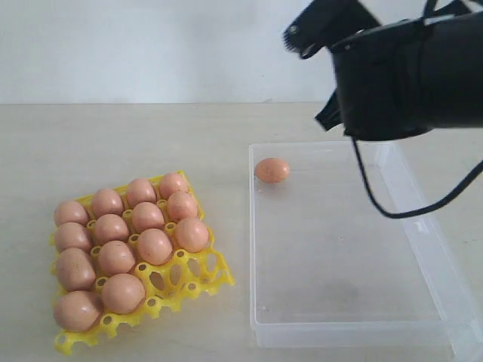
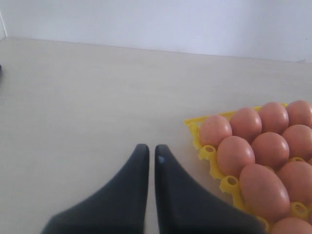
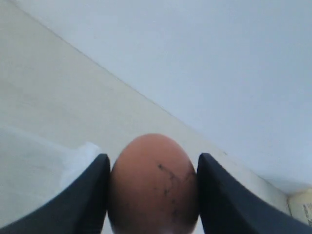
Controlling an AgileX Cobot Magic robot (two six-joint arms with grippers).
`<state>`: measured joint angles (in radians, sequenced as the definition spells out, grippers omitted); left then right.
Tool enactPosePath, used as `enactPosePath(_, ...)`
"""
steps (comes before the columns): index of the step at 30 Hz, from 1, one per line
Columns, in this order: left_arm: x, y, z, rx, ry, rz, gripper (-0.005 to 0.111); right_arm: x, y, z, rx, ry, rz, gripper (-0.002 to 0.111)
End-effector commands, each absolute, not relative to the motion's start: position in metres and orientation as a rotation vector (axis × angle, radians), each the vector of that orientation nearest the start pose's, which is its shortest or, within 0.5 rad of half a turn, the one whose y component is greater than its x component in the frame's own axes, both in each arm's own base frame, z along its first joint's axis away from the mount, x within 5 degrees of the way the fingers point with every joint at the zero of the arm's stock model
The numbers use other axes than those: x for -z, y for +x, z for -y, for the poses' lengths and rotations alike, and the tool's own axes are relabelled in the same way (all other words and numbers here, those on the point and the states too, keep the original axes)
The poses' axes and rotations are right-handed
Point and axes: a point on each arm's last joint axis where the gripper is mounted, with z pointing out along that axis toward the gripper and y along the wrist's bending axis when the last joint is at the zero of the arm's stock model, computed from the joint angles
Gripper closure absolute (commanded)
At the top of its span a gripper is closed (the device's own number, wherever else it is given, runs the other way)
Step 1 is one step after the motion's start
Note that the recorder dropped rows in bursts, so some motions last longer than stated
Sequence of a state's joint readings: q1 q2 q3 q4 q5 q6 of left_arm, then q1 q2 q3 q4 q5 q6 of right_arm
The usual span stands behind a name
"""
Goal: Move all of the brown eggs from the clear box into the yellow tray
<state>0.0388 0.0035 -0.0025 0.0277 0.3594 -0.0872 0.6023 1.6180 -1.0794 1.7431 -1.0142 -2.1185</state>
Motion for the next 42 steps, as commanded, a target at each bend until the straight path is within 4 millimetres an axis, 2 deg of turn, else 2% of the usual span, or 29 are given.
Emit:
enactPosePath(1, -0.181, 0.053, -0.003, 0.006, -0.102, -1.836, 0.103, -0.3, 0.313, -0.09, 0.851, -0.256, -2.011, 0.109)
enactPosePath(4, -0.181, 0.053, -0.003, 0.006, -0.102, -1.836, 0.103, -0.313, 0.316, -0.088, 0.563, -0.175, -1.966, 0.109)
enactPosePath(9, -0.181, 0.053, -0.003, 0.006, -0.102, -1.836, 0.103, -0.333, 0.319, -0.099, -0.159, 0.098, -1.859, 0.109)
enactPosePath(10, -0.181, 0.053, -0.003, 0.006, -0.102, -1.836, 0.103, -0.336, 0.321, -0.102, -0.232, 0.095, -1.833, 0.109)
enactPosePath(13, -0.181, 0.053, -0.003, 0.006, -0.102, -1.836, 0.103, -0.343, 0.322, -0.106, -0.44, 0.247, -1.765, 0.109)
enactPosePath(17, -0.181, 0.053, -0.003, 0.006, -0.102, -1.836, 0.103, -0.353, 0.322, -0.107, -0.587, 0.351, -1.656, 0.109)
enactPosePath(20, -0.181, 0.053, -0.003, 0.006, -0.102, -1.836, 0.103, -0.365, 0.316, -0.114, -0.665, 0.235, -1.6, 0.109)
enactPosePath(22, -0.181, 0.053, -0.003, 0.006, -0.102, -1.836, 0.103, -0.375, 0.309, -0.121, -0.682, 0.074, -1.562, 0.109)
enactPosePath(23, -0.181, 0.053, -0.003, 0.006, -0.102, -1.836, 0.103, -0.378, 0.303, -0.128, -0.652, -0.105, -1.535, 0.109)
enactPosePath(25, -0.181, 0.053, -0.003, 0.006, -0.102, -1.836, 0.103, -0.383, 0.293, -0.141, -0.745, -0.298, -1.48, 0.109)
enactPosePath(26, -0.181, 0.053, -0.003, 0.006, -0.102, -1.836, 0.103, -0.383, 0.283, -0.151, -0.845, -0.435, -1.455, 0.109)
enactPosePath(29, -0.181, 0.053, -0.003, 0.006, -0.102, -1.836, 0.103, -0.375, 0.267, -0.169, -1.071, -0.676, -1.426, 0.109)
enactPosePath(31, -0.181, 0.053, -0.003, 0.006, -0.102, -1.836, 0.103, -0.364, 0.266, -0.174, -1.148, -0.711, -1.42, 0.109)
enactPosePath(33, -0.181, 0.053, -0.003, 0.006, -0.102, -1.836, 0.103, -0.35, 0.276, -0.172, -1.14, -0.602, -1.458, 0.109)
enactPosePath(37, -0.181, 0.053, -0.003, 0.006, -0.102, -1.836, 0.103, -0.315, 0.296, -0.155, -1.054, -0.228, -1.519, 0.109)
enactPosePath(40, -0.181, 0.053, -0.003, 0.006, -0.102, -1.836, 0.103, -0.284, 0.297, -0.142, -1.073, 0.018, -1.533, 0.109)
enactPosePath(42, -0.181, 0.053, -0.003, 0.006, -0.102, -1.836, 0.103, -0.267, 0.291, -0.14, -1.104, 0.049, -1.555, 0.109)
